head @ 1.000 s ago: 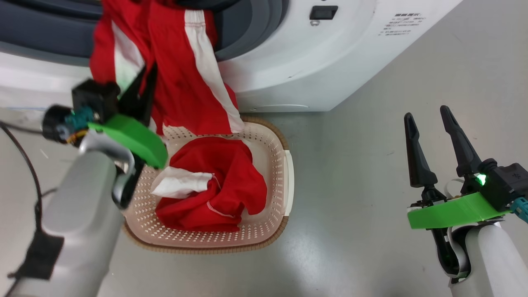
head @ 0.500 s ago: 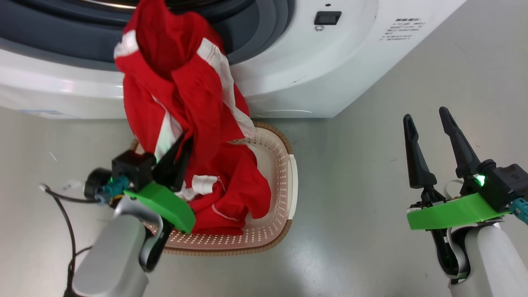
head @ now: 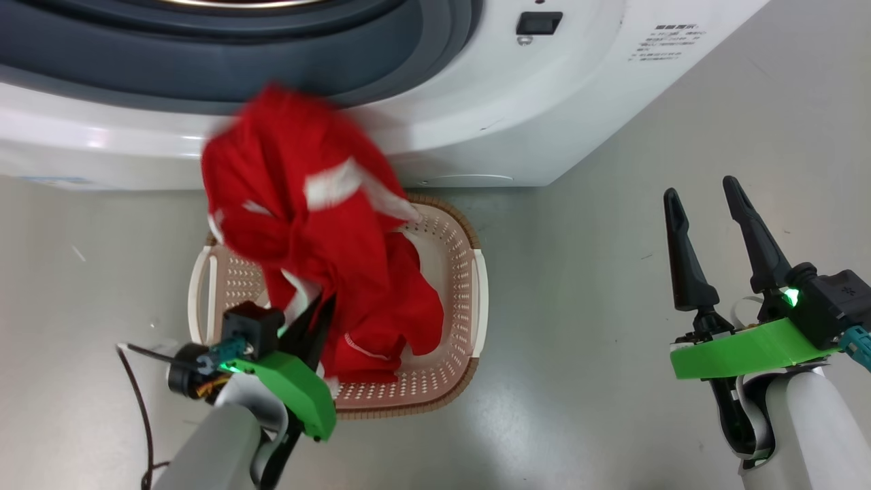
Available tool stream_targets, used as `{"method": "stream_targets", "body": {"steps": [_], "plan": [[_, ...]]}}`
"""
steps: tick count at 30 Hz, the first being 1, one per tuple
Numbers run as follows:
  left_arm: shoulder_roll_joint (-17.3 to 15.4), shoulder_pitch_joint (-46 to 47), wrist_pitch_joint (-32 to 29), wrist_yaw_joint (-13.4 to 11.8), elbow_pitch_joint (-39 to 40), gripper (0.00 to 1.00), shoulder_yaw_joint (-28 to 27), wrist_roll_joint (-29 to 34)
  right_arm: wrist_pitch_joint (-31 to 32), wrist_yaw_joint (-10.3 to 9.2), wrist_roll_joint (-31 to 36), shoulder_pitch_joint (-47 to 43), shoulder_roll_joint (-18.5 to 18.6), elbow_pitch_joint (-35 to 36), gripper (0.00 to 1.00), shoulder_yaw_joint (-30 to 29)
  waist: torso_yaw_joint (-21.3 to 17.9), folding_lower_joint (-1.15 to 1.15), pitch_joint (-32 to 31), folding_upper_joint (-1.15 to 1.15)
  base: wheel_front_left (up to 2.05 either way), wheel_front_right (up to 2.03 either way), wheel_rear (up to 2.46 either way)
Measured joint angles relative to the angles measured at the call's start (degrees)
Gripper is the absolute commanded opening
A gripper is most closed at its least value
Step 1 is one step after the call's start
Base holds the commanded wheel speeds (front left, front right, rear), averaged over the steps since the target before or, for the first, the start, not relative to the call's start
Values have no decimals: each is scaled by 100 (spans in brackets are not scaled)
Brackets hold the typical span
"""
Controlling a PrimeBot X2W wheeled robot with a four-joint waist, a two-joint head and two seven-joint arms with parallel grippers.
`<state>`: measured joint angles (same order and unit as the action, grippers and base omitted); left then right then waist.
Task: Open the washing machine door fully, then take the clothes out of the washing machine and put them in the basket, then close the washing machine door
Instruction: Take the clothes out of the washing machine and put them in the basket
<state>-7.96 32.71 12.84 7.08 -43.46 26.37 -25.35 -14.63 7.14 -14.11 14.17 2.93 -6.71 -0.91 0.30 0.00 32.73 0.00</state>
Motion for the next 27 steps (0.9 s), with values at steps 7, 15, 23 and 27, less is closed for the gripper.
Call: {"method": "stream_targets", "body": {"steps": [7, 15, 23, 27], "plan": [[196, 10, -13, 2, -795, 0, 227, -124, 0, 0, -1, 4, 0, 0, 100, 3, -62, 0, 57, 0, 0, 0, 0], [302, 244, 36, 7, -1399, 0, 660, -505, 0, 0, -2, 15, 0, 3, 100, 3, -84, 0, 159, 0, 0, 0, 0], [341, 763, 93, 8, -1797, 0, 1063, -982, 0, 0, -9, 91, 0, 4, 100, 31, -107, 0, 293, 0, 0, 0, 0], [333, 1020, 124, 8, -1931, 0, 1161, -1201, -1, 0, -10, 161, 0, 19, 100, 55, -133, 0, 375, 0, 0, 0, 0]]}}
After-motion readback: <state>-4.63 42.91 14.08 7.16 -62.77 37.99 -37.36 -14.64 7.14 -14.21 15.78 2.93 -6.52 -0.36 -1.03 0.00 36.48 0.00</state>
